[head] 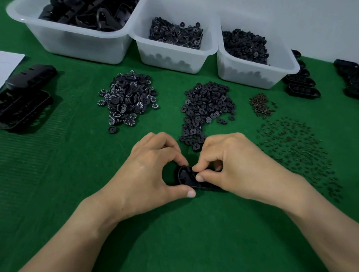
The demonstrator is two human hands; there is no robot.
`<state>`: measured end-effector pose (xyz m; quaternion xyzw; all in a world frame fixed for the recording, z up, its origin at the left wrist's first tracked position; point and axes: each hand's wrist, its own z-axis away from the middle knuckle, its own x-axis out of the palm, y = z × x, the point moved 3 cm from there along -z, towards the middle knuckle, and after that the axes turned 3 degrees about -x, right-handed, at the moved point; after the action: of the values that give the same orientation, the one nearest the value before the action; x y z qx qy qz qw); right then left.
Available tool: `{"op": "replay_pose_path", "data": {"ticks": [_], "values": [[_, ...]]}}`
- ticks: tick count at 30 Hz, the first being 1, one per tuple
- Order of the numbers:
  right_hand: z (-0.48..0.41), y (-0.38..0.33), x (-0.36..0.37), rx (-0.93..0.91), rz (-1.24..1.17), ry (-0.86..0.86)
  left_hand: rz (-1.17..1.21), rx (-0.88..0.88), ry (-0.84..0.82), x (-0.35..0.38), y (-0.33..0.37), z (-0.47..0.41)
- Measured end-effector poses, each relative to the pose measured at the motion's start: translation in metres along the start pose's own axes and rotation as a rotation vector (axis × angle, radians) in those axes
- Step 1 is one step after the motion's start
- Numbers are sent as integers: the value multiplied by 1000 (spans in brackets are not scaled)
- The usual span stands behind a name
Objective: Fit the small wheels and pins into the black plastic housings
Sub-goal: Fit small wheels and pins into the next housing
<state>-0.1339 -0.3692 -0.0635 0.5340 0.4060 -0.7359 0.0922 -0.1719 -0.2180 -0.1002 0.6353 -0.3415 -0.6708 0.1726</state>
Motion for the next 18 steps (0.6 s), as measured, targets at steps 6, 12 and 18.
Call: {"op": "replay_pose_path", "data": {"ticks": [6, 12, 18], "values": [[-13, 22, -11, 133, -39, 262, -1, 3, -4, 0, -1, 0], [-17, 19, 5, 90, 146, 296, -9, 9, -1, 0, -1, 0], [5, 20, -6, 3, -138, 322, 2, 6, -1, 0, -1, 0]]}}
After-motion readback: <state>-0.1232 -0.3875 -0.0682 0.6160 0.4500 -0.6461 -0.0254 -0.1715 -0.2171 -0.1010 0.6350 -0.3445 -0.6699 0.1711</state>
